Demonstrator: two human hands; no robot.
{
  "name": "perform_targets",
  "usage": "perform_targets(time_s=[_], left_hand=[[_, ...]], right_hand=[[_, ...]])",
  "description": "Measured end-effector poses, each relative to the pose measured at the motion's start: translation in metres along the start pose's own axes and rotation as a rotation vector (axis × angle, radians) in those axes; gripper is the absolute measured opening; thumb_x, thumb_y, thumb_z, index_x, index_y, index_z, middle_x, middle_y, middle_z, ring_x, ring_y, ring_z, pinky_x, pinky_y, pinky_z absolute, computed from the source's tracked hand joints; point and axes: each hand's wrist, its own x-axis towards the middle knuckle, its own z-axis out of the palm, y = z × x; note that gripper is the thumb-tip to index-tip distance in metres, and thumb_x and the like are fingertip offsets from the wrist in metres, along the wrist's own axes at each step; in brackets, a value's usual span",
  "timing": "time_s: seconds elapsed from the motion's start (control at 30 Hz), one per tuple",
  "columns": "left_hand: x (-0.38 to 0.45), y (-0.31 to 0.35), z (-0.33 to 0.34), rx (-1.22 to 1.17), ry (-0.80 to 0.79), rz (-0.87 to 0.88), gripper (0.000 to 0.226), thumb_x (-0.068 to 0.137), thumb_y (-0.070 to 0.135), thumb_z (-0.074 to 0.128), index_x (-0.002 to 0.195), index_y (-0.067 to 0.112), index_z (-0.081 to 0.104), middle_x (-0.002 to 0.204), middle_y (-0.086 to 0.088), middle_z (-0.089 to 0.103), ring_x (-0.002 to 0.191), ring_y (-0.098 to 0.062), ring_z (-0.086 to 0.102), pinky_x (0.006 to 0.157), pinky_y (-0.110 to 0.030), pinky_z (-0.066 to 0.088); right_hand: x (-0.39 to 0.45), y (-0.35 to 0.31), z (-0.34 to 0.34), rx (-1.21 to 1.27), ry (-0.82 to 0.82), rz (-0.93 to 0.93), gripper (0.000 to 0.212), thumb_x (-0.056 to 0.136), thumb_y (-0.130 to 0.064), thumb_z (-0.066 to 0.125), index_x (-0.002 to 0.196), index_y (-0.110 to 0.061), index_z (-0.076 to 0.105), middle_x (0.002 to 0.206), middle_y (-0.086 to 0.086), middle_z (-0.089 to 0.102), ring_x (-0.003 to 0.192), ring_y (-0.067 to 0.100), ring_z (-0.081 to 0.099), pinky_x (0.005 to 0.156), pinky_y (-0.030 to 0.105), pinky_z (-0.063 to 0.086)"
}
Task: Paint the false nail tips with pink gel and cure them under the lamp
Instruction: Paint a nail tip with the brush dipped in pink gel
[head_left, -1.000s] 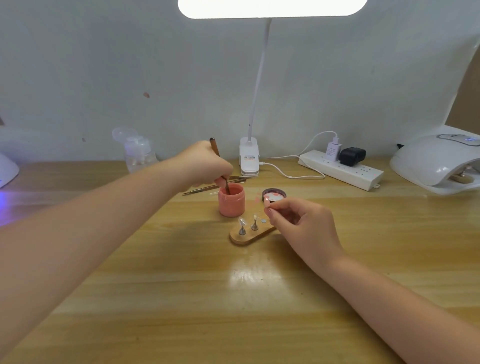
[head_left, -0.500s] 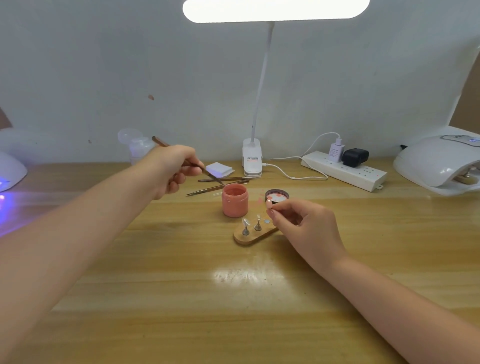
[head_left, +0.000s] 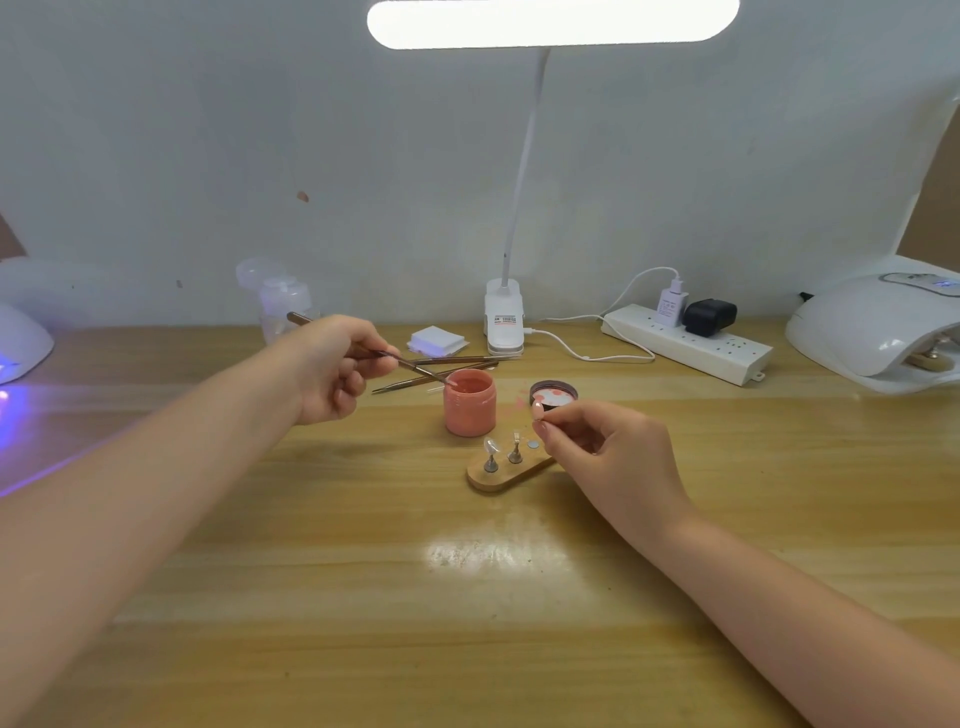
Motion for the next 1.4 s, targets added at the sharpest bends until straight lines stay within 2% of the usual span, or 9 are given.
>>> perform_targets(time_s=[0.2,0.37,0.5,0.6,0.73,0.93,1.1,1.27,1.4], left_hand=[[-0.009,-0.003,-0.001,-0.081,0.141,0.213,0.012,0.085,0.013,0.056,0.080,0.013,0.067,0.052,0.005,0.061,0.044,-0.008,0.035,0.037,-0.013,0.026],[-0.046,-0.028,0.031,-0.024,0.086,0.706,0.013,0.087,0.013,0.062,0.084,0.021,0.072,0.066,0.006,0.070,0.055,-0.004,0.053,0.053,-0.015,0.044],[-0.073,-0.065,0.062,0.014,-0.013,0.898,0.019,0.082,0.015,0.061,0.095,0.025,0.069,0.082,0.012,0.072,0.075,0.000,0.067,0.065,-0.009,0.047],[-0.075,-0.081,0.070,0.103,-0.015,0.954,0.018,0.086,0.016,0.062,0.101,0.024,0.069,0.102,0.006,0.073,0.092,-0.011,0.070,0.073,-0.016,0.052],[-0.074,-0.083,0.070,0.184,0.023,1.027,0.018,0.090,0.007,0.066,0.104,0.017,0.070,0.094,0.005,0.074,0.087,-0.010,0.070,0.073,-0.016,0.052],[-0.077,-0.084,0.067,0.200,0.039,1.037,0.016,0.082,0.015,0.061,0.088,0.028,0.068,0.078,0.015,0.070,0.074,-0.004,0.064,0.065,-0.008,0.044],[-0.076,-0.084,0.069,0.158,0.012,1.016,0.017,0.089,0.016,0.062,0.105,0.019,0.069,0.104,0.005,0.073,0.091,-0.013,0.069,0.078,-0.023,0.054],[-0.078,-0.088,0.070,0.236,0.044,1.044,0.013,0.083,0.015,0.062,0.089,0.023,0.069,0.079,0.012,0.067,0.072,-0.004,0.061,0.065,-0.009,0.042],[-0.079,-0.089,0.070,0.160,0.047,1.036,0.014,0.086,0.012,0.061,0.095,0.020,0.068,0.087,0.011,0.070,0.077,-0.005,0.065,0.067,-0.010,0.046]], right_hand=[[0.001,0.000,0.000,-0.014,-0.005,-0.017,0.006,0.081,-0.013,0.074,0.087,-0.016,0.077,0.070,-0.004,0.071,0.067,0.004,0.062,0.062,0.011,0.045],[0.000,0.000,0.000,-0.009,-0.001,-0.008,0.006,0.082,-0.014,0.074,0.087,-0.017,0.077,0.071,-0.007,0.071,0.067,0.003,0.063,0.065,0.017,0.050],[0.001,0.001,0.000,0.012,0.005,0.008,0.004,0.082,-0.015,0.074,0.085,-0.017,0.076,0.070,-0.009,0.070,0.065,0.000,0.062,0.065,0.020,0.051],[0.002,0.001,0.000,0.012,-0.002,0.005,0.003,0.082,-0.016,0.074,0.084,-0.018,0.075,0.070,-0.010,0.070,0.065,0.000,0.063,0.065,0.021,0.052],[0.001,0.002,-0.001,0.013,-0.001,0.003,0.003,0.082,-0.015,0.074,0.084,-0.017,0.075,0.070,-0.008,0.070,0.066,0.003,0.063,0.067,0.025,0.053],[0.001,0.001,0.000,0.022,-0.010,0.017,0.003,0.083,-0.016,0.073,0.083,-0.019,0.074,0.069,-0.006,0.070,0.066,0.007,0.064,0.067,0.029,0.053],[0.000,-0.001,-0.001,0.020,-0.007,0.014,0.002,0.083,-0.016,0.074,0.084,-0.018,0.074,0.070,-0.007,0.070,0.066,0.005,0.064,0.068,0.029,0.053],[0.000,-0.002,-0.001,0.019,-0.012,0.007,0.002,0.083,-0.015,0.073,0.084,-0.016,0.074,0.069,-0.007,0.070,0.066,0.005,0.063,0.066,0.026,0.052],[0.000,-0.002,-0.001,0.015,-0.008,0.000,0.002,0.083,-0.014,0.073,0.085,-0.015,0.075,0.070,-0.007,0.070,0.067,0.004,0.063,0.065,0.021,0.051]])
